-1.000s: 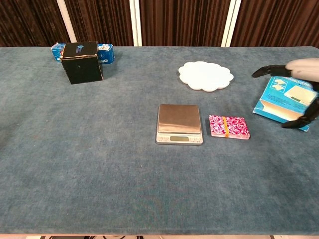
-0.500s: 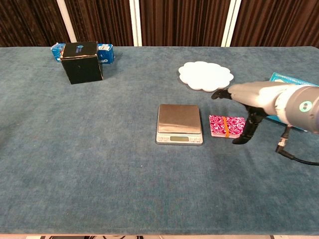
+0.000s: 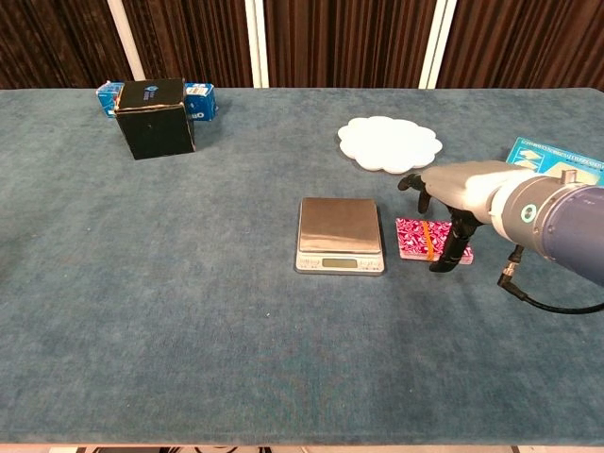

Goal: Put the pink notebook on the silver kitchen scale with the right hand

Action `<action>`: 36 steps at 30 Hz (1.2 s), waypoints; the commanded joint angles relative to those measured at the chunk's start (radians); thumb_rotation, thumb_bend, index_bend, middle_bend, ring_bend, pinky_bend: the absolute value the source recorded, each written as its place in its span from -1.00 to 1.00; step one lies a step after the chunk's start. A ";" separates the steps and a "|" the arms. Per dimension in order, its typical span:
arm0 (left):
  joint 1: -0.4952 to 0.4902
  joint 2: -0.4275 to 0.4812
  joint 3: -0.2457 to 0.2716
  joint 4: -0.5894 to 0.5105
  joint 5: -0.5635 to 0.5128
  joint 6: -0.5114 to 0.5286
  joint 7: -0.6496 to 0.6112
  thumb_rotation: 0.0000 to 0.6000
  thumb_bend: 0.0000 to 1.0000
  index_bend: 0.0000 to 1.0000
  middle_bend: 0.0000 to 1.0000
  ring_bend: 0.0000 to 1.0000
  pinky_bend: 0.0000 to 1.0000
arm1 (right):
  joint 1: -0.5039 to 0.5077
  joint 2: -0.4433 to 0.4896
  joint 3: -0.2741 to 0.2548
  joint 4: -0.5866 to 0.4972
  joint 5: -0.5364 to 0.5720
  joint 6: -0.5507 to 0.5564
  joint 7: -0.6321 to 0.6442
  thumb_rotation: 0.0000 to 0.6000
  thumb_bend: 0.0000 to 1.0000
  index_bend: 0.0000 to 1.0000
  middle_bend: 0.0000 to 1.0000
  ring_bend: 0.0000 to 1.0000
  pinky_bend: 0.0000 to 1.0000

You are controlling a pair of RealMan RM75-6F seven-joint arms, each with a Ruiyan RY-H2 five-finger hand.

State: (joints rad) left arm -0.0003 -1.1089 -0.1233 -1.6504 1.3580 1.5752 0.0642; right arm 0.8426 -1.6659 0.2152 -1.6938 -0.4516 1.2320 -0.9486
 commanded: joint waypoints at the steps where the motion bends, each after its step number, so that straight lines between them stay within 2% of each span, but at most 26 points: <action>1: 0.000 0.000 0.000 -0.001 0.000 0.001 0.001 1.00 0.33 -0.84 -1.00 -1.00 -1.00 | -0.001 -0.005 -0.002 0.014 -0.002 -0.004 0.010 1.00 -0.44 -1.00 -0.50 -0.97 -1.00; 19: 0.001 0.000 0.000 -0.005 -0.006 -0.001 0.004 1.00 0.33 -0.83 -1.00 -1.00 -1.00 | -0.006 -0.028 -0.009 0.090 -0.012 -0.024 0.051 1.00 -0.44 -1.00 -0.31 -0.81 -1.00; 23: 0.002 0.000 0.000 -0.008 -0.010 -0.004 0.003 1.00 0.33 -0.83 -1.00 -1.00 -1.00 | -0.007 -0.038 -0.005 0.106 -0.024 -0.021 0.065 1.00 -0.44 -0.98 -0.19 -0.69 -1.00; 27: 0.002 0.001 -0.001 -0.012 -0.015 -0.006 0.001 1.00 0.33 -0.83 -1.00 -1.00 -1.00 | -0.008 -0.053 -0.002 0.124 -0.043 -0.010 0.078 1.00 -0.32 -0.87 -0.04 -0.57 -1.00; 36: 0.003 0.004 -0.003 -0.018 -0.022 -0.009 0.000 1.00 0.33 -0.83 -1.00 -1.00 -1.00 | -0.010 -0.054 0.007 0.121 -0.067 -0.006 0.092 1.00 -0.29 -0.83 -0.02 -0.55 -1.00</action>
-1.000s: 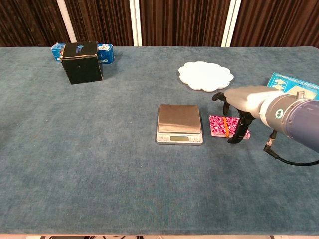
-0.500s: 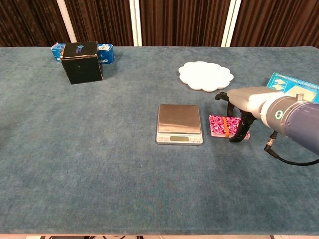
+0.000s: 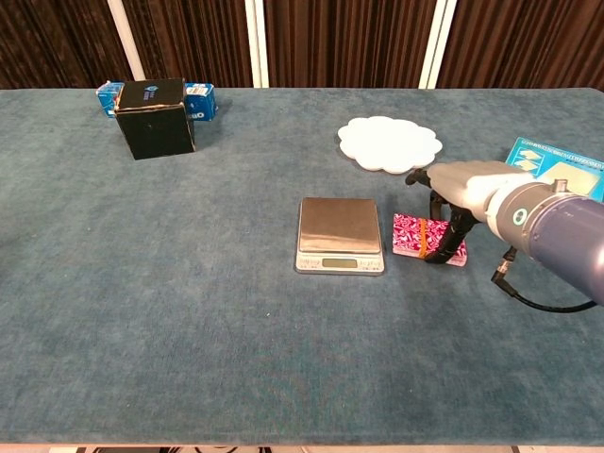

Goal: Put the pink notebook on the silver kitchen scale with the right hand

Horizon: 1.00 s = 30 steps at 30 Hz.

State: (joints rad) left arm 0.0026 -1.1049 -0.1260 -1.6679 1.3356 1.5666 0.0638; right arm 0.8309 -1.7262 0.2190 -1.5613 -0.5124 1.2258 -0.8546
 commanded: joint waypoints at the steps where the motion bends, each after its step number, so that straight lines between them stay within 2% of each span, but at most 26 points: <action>1: 0.000 0.000 0.000 -0.001 0.000 0.000 0.000 1.00 0.33 -0.83 -1.00 -1.00 -1.00 | 0.005 0.013 0.007 -0.026 -0.012 0.003 -0.007 1.00 -0.29 -0.83 -0.02 -0.55 -1.00; 6: 0.000 0.000 0.001 -0.003 0.001 -0.001 0.000 1.00 0.33 -0.83 -1.00 -1.00 -1.00 | 0.030 0.032 0.036 -0.085 -0.018 0.011 -0.036 1.00 -0.29 -0.83 -0.01 -0.55 -1.00; 13: 0.000 0.000 0.002 -0.003 0.001 -0.002 0.000 1.00 0.33 -0.83 -1.00 -1.00 -1.00 | 0.103 0.024 0.102 -0.132 0.029 0.002 -0.101 1.00 -0.29 -0.83 -0.01 -0.55 -1.00; 19: 0.001 0.004 0.002 -0.003 -0.001 -0.004 -0.006 1.00 0.33 -0.83 -1.00 -1.00 -1.00 | 0.172 -0.015 0.152 -0.127 0.091 0.017 -0.161 1.00 -0.29 -0.83 -0.01 -0.55 -1.00; 30: 0.002 0.007 0.001 -0.002 -0.001 -0.004 -0.013 1.00 0.33 -0.83 -1.00 -1.00 -1.00 | 0.258 -0.094 0.183 -0.068 0.170 0.025 -0.213 1.00 -0.29 -0.83 -0.01 -0.55 -1.00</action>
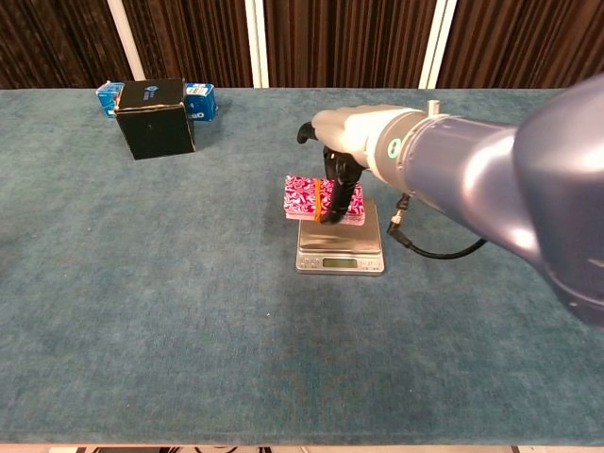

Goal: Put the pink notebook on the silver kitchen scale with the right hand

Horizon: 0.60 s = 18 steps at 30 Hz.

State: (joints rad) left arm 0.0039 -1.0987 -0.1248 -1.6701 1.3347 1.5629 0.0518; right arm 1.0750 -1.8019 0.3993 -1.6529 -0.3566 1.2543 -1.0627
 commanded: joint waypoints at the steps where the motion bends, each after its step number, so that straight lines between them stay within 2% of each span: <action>1: 0.000 0.001 0.000 0.000 0.000 0.000 -0.002 1.00 0.33 -0.83 -1.00 -1.00 -1.00 | 0.016 -0.022 0.003 0.029 0.017 -0.004 -0.005 1.00 -0.29 -0.83 -0.01 -0.55 -1.00; 13: -0.001 0.001 -0.003 0.002 -0.007 -0.005 -0.004 1.00 0.33 -0.83 -1.00 -1.00 -1.00 | 0.031 -0.048 -0.006 0.121 0.056 -0.025 -0.001 1.00 -0.29 -0.83 -0.01 -0.59 -1.00; 18: -0.001 0.001 -0.002 0.001 -0.006 -0.003 -0.002 1.00 0.33 -0.83 -1.00 -1.00 -1.00 | 0.032 -0.050 -0.012 0.129 0.065 -0.038 0.004 1.00 -0.29 -0.83 -0.13 -0.66 -1.00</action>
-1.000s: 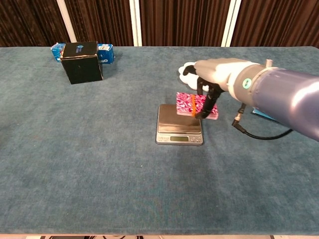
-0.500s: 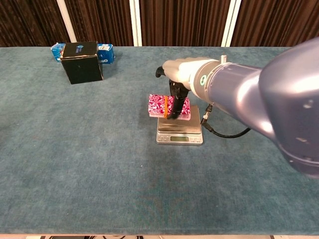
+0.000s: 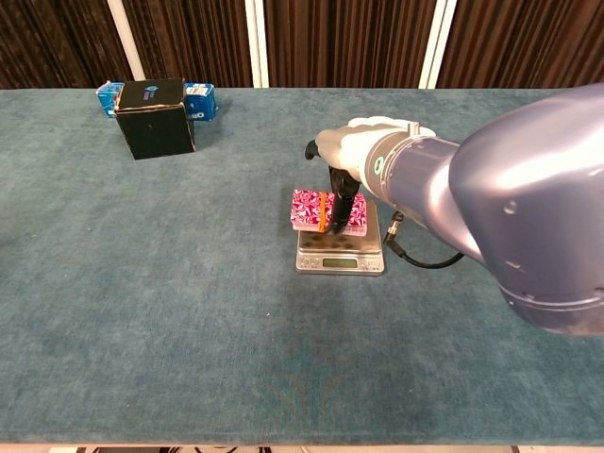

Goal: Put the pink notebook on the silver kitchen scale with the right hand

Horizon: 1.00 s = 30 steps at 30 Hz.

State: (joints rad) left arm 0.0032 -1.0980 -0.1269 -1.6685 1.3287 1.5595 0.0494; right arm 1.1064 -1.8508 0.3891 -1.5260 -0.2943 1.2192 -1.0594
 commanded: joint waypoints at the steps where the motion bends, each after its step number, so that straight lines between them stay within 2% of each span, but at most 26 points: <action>1: 0.000 0.000 0.000 -0.001 0.000 0.001 0.000 1.00 0.33 -0.83 -1.00 -1.00 -1.00 | 0.001 -0.001 -0.002 0.003 0.005 -0.004 0.000 1.00 -0.29 -0.84 -0.17 -0.68 -1.00; 5: 0.001 0.000 0.000 -0.001 -0.001 0.001 0.000 1.00 0.33 -0.83 -1.00 -1.00 -1.00 | 0.006 -0.005 -0.002 0.012 0.024 -0.001 -0.007 1.00 -0.29 -0.94 -0.46 -0.80 -1.00; 11: 0.002 0.001 -0.001 -0.002 -0.003 0.002 -0.003 1.00 0.33 -0.83 -1.00 -1.00 -1.00 | 0.012 0.000 0.006 0.010 0.064 0.007 -0.026 1.00 -0.30 -1.00 -0.73 -0.96 -1.00; 14: 0.002 0.002 -0.001 -0.002 -0.003 0.002 -0.004 1.00 0.33 -0.83 -1.00 -1.00 -1.00 | 0.019 0.022 0.012 -0.025 0.096 0.010 -0.057 1.00 -0.30 -1.00 -0.79 -0.99 -1.00; 17: 0.003 0.003 -0.001 -0.002 -0.004 0.001 -0.005 1.00 0.33 -0.83 -1.00 -1.00 -1.00 | 0.004 0.052 0.027 -0.091 0.075 0.020 -0.025 1.00 -0.29 -1.00 -0.80 -0.99 -1.00; 20: 0.003 0.003 -0.002 -0.002 -0.006 0.002 -0.007 1.00 0.33 -0.83 -1.00 -1.00 -1.00 | -0.026 0.105 0.025 -0.186 0.023 0.051 0.010 1.00 -0.30 -1.00 -0.81 -0.99 -1.00; 25: 0.002 0.003 -0.002 -0.001 -0.005 0.000 -0.007 1.00 0.33 -0.83 -1.00 -1.00 -1.00 | -0.107 0.232 -0.018 -0.369 -0.102 0.128 0.066 1.00 -0.30 -1.00 -0.82 -0.99 -1.00; 28: 0.002 0.002 -0.001 -0.001 -0.002 0.002 -0.004 1.00 0.33 -0.83 -1.00 -1.00 -1.00 | -0.188 0.327 -0.076 -0.483 -0.221 0.168 0.131 1.00 -0.30 -1.00 -0.87 -1.00 -1.00; 30: 0.002 0.001 -0.001 -0.003 -0.001 0.003 -0.002 1.00 0.33 -0.83 -1.00 -1.00 -1.00 | -0.256 0.401 -0.140 -0.550 -0.318 0.160 0.203 1.00 -0.30 -1.00 -0.93 -1.00 -1.00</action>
State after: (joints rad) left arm 0.0050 -1.0970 -0.1279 -1.6708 1.3278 1.5623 0.0474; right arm 0.9562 -1.5672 0.3382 -1.9577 -0.4737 1.3496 -0.9588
